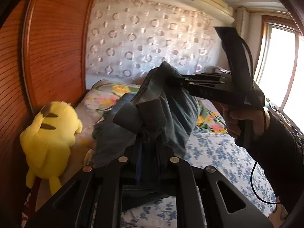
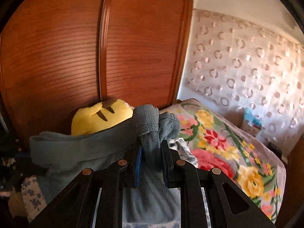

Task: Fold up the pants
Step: 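Lift the folded shorts with both grippers and carry them onto the jeans stack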

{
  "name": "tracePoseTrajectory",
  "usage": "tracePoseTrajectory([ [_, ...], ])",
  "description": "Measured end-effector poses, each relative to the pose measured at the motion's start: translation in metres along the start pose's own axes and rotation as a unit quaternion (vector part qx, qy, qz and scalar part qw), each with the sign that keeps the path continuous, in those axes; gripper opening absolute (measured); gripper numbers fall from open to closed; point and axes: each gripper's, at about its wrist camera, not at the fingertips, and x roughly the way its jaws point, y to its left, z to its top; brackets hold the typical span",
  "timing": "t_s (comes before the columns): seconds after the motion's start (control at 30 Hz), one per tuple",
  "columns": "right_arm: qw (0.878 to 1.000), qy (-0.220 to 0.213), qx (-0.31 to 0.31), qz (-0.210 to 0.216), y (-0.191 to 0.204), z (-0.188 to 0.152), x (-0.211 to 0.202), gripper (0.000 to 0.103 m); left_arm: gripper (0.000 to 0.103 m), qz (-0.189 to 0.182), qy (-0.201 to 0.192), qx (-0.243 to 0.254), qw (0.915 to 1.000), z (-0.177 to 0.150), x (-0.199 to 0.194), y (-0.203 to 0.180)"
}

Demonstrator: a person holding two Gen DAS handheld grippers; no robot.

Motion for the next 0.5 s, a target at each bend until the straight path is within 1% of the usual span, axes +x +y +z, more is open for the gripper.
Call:
tracePoseTrajectory([
  [0.23,0.999,0.017,-0.007,0.036,-0.001,0.023,0.038,0.018,0.013,0.015,0.013,-0.020,0.9996,-0.009,0.003,0.022],
  [0.33,0.999,0.026,-0.003,0.047,-0.004,0.024,0.048,0.019,0.013,0.028,0.022,-0.027,0.9990,-0.014,0.007,0.030],
  [0.37,0.998,0.029,0.003,0.049,-0.006,0.024,0.052,0.022,0.013,0.031,0.027,-0.028,0.9988,-0.015,0.008,0.031],
  [0.43,0.998,0.036,0.015,0.052,-0.010,0.024,0.058,0.028,0.014,0.025,0.033,-0.034,0.9985,-0.017,0.009,0.034],
  [0.47,0.998,0.034,0.016,0.054,-0.012,0.023,0.056,0.030,0.016,0.023,0.035,-0.036,0.9985,-0.017,0.009,0.033],
  [0.5,0.998,0.030,0.016,0.053,-0.016,0.022,0.052,0.030,0.021,0.025,0.036,-0.035,0.9984,-0.016,0.009,0.034],
])
